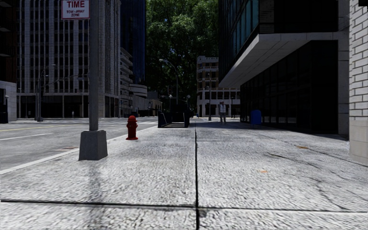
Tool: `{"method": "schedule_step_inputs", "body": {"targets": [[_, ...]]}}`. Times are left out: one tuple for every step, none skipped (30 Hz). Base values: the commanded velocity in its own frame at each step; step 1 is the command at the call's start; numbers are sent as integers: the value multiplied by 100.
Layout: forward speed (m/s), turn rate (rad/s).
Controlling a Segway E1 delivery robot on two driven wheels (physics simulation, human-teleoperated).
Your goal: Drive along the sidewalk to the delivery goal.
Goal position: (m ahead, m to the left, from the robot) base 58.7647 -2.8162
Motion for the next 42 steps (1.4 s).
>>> {"method": "schedule_step_inputs", "body": {"targets": [[199,0],[199,0],[199,0],[199,0],[199,0],[199,0],[199,0],[199,0],[199,0],[199,-5],[199,-10],[199,-14],[199,-14],[199,-16],[199,-17],[199,-18],[199,-18],[199,-18],[199,-18],[199,-18],[199,-18],[199,-18],[199,-18],[199,-18],[199,-18],[199,-18],[199,-18],[199,-18],[199,-21],[199,-25],[199,-27],[199,-27],[199,-27],[199,-27],[199,-27],[199,-27],[199,-27],[199,-27],[199,-27],[199,-27],[199,-27],[199,-27]]}}
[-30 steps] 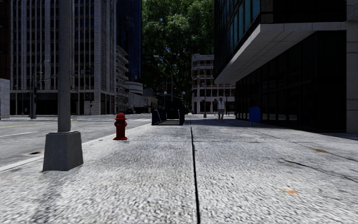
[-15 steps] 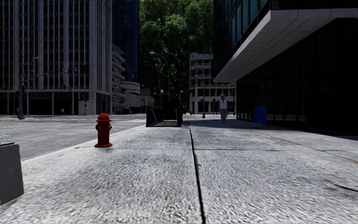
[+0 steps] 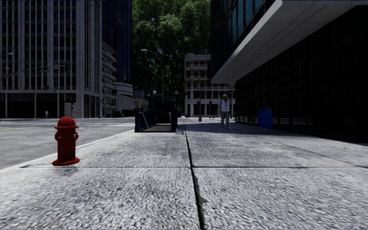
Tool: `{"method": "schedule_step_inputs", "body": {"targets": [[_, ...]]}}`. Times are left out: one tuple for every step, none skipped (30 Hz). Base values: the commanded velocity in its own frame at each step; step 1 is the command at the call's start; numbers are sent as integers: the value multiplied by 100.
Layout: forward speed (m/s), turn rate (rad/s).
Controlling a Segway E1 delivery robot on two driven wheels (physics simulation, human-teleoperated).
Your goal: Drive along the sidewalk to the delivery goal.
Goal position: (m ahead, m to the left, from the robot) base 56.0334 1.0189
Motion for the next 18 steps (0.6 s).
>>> {"method": "schedule_step_inputs", "body": {"targets": [[199,-27],[199,-27],[199,-27],[199,-27],[199,-27],[199,-21],[199,-3],[199,0],[199,0],[199,0],[199,0],[199,0],[199,0],[199,0],[199,0],[199,0],[199,0],[199,0]]}}
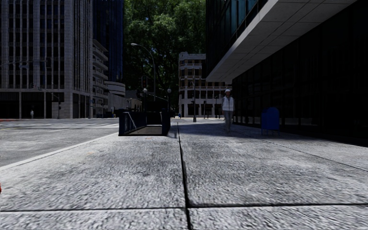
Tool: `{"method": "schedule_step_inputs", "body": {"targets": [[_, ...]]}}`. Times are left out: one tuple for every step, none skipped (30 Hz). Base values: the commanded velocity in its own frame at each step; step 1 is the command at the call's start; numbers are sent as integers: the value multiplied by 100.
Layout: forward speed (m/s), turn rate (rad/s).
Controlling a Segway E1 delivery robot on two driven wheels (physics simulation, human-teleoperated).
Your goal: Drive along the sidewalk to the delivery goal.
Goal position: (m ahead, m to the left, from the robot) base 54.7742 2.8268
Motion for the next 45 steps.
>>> {"method": "schedule_step_inputs", "body": {"targets": [[199,0],[199,0],[199,0],[199,0],[199,0],[199,0],[199,0],[199,0],[199,0],[199,0],[199,0],[199,0],[199,0],[199,0],[199,0],[199,0],[199,0],[199,0],[199,0],[199,0],[199,0],[199,0],[199,-3],[199,-3],[199,-7],[199,-9],[199,-9],[199,-9],[199,-10],[199,-10],[199,-10],[199,-10],[199,-10],[199,-10],[199,-10],[199,-10],[199,-10],[199,-10],[199,-10],[199,-10],[199,-11],[199,-11],[199,-12],[199,-14],[199,-16]]}}
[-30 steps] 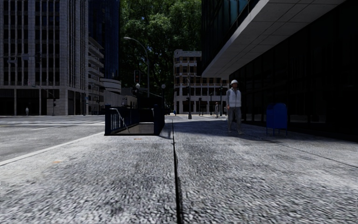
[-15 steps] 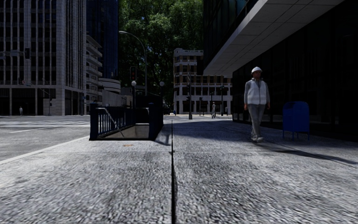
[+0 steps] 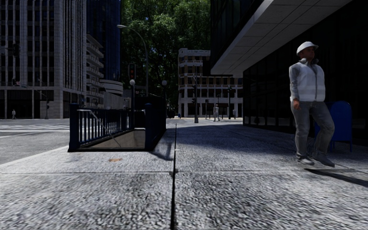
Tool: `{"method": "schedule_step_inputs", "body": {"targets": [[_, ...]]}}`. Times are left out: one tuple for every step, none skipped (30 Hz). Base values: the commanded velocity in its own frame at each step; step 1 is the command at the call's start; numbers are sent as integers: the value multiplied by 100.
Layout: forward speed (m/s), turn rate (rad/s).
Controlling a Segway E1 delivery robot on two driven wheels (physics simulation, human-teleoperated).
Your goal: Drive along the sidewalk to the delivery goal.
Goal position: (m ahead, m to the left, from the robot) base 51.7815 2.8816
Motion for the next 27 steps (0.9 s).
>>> {"method": "schedule_step_inputs", "body": {"targets": [[199,-18],[199,-18],[199,-18],[199,-19],[199,-21],[199,-21],[199,-22],[199,-23],[199,-26],[199,-28],[199,-29],[199,-29],[199,-29],[199,-29],[199,-29],[199,-29],[199,-29],[199,-31],[199,-32],[199,-34],[199,-34],[199,-35],[199,-35],[199,-35],[199,-35],[199,-35],[199,-35]]}}
